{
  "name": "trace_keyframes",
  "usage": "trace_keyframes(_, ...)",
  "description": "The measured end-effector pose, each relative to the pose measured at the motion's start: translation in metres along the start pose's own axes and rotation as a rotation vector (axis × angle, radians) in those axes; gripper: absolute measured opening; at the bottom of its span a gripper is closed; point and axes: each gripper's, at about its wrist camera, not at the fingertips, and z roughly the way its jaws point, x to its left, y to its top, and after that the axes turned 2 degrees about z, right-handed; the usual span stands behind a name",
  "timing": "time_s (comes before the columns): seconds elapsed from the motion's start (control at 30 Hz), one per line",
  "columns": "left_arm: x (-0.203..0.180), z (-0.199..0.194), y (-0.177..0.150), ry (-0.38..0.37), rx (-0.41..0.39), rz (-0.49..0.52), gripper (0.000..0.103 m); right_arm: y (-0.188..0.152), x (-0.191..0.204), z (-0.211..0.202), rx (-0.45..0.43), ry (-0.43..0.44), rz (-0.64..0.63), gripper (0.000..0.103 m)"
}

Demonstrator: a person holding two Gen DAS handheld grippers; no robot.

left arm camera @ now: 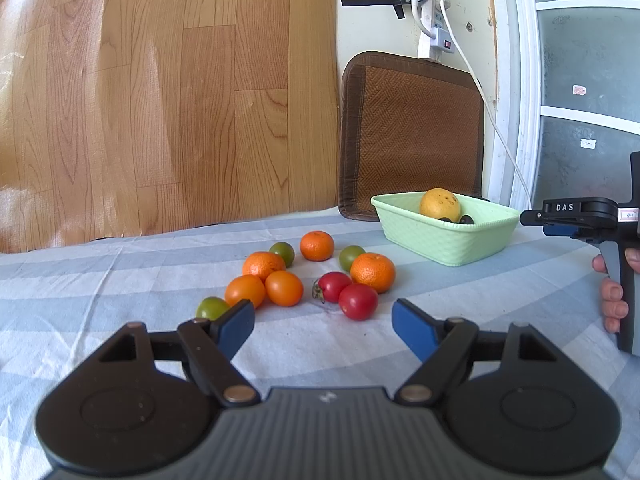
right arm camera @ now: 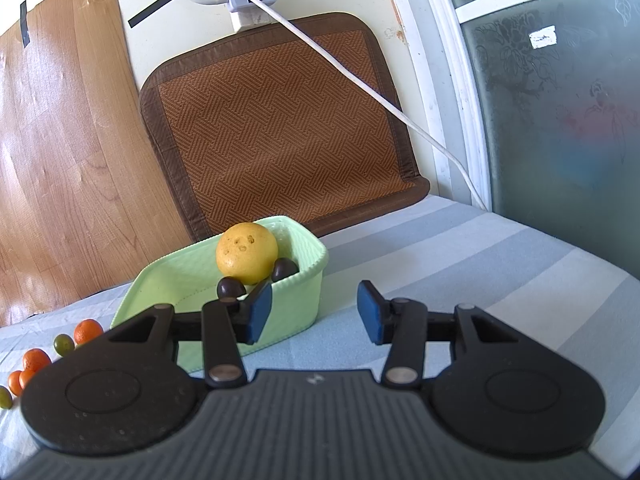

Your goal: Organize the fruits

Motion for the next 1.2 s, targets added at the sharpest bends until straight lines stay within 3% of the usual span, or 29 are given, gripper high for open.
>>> trace_keyframes(0.87, 0.0, 0.0, 0.0, -0.001, 0.001, -0.001, 0.078, -0.001, 0.003, -0.002, -0.018, -0.002, -0.012, 0.05)
trace_keyframes(1.03, 0.001, 0.001, 0.001, -0.003, 0.005, -0.01, 0.078, -0.007, 0.016, -0.015, -0.05, 0.051, -0.09, 0.049)
trace_keyframes(1.2, 0.005, 0.002, 0.002, -0.007, 0.012, -0.033, 0.076, -0.017, 0.038, -0.032, -0.037, 0.158, -0.158, 0.048)
